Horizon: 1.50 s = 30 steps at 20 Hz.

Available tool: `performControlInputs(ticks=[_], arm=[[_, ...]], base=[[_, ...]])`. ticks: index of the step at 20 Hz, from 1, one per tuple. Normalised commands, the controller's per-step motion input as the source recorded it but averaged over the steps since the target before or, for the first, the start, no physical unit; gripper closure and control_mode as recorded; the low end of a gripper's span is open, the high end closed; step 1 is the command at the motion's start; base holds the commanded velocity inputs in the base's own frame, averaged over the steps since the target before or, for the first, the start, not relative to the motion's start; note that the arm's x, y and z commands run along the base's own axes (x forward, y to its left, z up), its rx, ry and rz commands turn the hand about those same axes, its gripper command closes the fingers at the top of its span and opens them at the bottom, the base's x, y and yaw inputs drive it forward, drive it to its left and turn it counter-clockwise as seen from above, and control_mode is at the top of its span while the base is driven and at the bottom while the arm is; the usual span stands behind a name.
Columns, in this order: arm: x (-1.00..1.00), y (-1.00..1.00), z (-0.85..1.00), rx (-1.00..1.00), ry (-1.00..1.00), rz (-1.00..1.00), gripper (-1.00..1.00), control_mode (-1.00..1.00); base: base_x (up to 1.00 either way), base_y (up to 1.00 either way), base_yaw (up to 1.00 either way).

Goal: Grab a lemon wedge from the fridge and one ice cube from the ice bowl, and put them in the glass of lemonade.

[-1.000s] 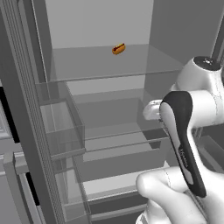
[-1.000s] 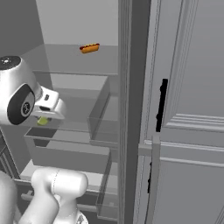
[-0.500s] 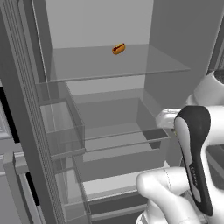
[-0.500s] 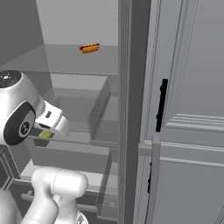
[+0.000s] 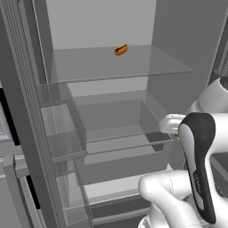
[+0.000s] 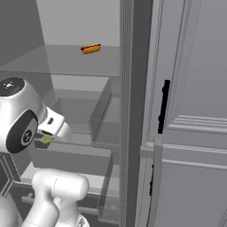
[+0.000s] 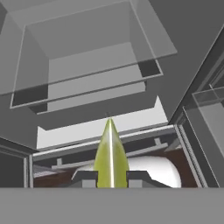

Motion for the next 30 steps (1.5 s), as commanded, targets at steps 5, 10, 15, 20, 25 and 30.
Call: performControlInputs(ticks=[5, 10, 15, 20, 25, 30], arm=[[0.00, 0.00, 0.00, 0.00, 0.00, 0.00, 1.00, 1.00], [0.00, 0.00, 0.00, 0.00, 0.00, 0.00, 1.00, 1.00], [0.00, 0.00, 0.00, 0.00, 0.00, 0.00, 1.00, 1.00], [0.00, 0.00, 0.00, 0.00, 0.00, 0.00, 1.00, 1.00], [0.00, 0.00, 0.00, 0.00, 0.00, 0.00, 1.00, 1.00], [0.00, 0.00, 0.00, 0.00, 0.00, 0.00, 1.00, 1.00]], base=[[-0.95, -0.18, 0.00], [-1.00, -0.32, -0.02], [-1.00, -0.15, -0.19], [-0.62, 0.00, -0.76], [-0.11, -0.31, -0.80], [0.53, -0.56, -0.50]])
